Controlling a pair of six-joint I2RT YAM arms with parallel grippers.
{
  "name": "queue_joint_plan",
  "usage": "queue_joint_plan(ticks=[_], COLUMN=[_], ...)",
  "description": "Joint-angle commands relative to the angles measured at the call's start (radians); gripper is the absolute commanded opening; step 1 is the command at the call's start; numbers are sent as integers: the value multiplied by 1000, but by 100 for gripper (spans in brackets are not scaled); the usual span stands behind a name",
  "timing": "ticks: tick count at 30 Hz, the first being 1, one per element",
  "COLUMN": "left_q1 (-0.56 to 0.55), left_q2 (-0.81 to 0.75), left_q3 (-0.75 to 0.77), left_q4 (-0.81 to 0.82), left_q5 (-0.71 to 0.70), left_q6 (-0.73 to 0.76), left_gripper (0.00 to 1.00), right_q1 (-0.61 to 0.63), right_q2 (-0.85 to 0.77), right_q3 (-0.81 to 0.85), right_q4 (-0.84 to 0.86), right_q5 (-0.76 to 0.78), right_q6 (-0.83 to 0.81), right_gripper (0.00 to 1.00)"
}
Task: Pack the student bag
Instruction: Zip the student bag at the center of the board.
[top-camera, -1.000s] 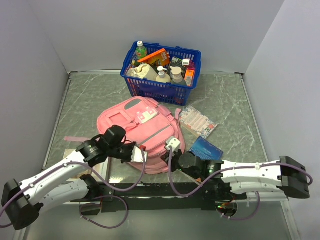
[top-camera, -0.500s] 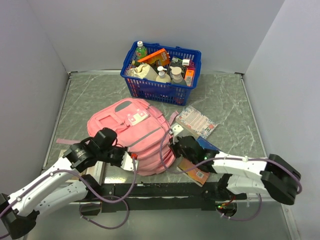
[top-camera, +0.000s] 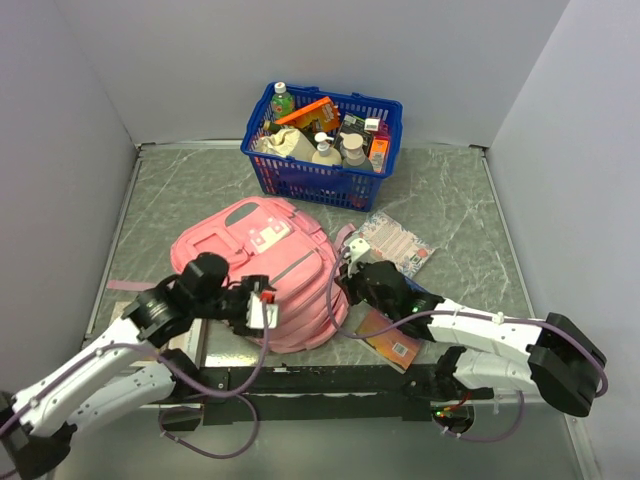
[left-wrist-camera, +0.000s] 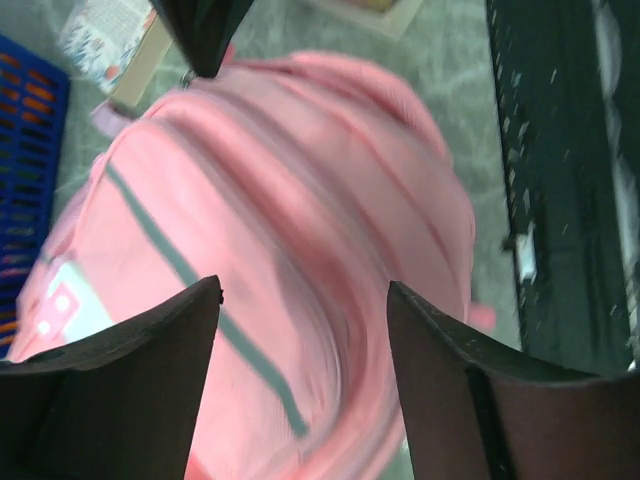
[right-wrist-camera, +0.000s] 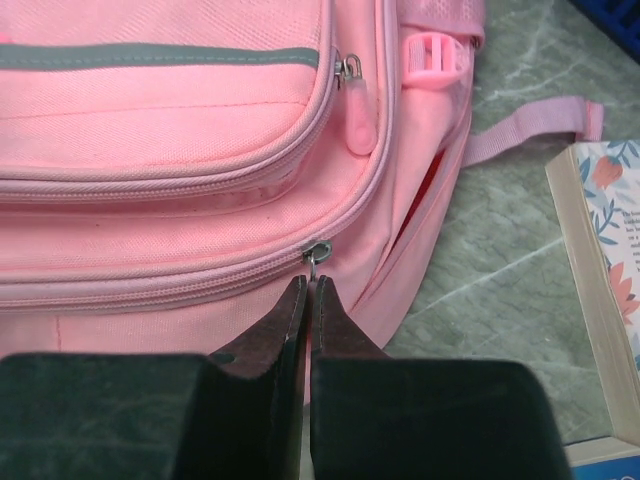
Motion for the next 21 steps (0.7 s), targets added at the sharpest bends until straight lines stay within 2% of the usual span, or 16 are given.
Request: queue_joint_plan(ticks=[1, 3, 6, 7, 9, 10, 15, 21], left_q1=[-48, -126, -237, -258, -292, -300, -338, -338], left_q2=[169, 225, 280, 311, 343, 368, 405, 425], left_q3=[90, 99, 73, 69, 67, 60, 40, 9], left_q4=[190, 279, 396, 446, 475, 500, 543, 542], left_q5=[105, 61, -47, -132, -187, -234, -365, -424], left_q6=[-212, -264, -336, -361, -373, -376, -384, -407], left_gripper=[70, 68, 43, 36, 38, 45, 59, 62], right_q1=[25, 34, 37, 37, 37, 37, 37, 38], right_q2=[-56, -63, -82, -94, -111, -125, -149, -189], right_q3=[8, 2, -16, -22, -42, -45, -50, -45], right_q4=[53, 53, 56, 59, 69, 75, 79, 69], right_q5=[-66, -70, -60, -58, -55, -57, -76, -101], right_q6=[41, 46, 49, 49, 49, 51, 49, 52], right_gripper=[0, 0, 0, 0, 0, 0, 0, 0])
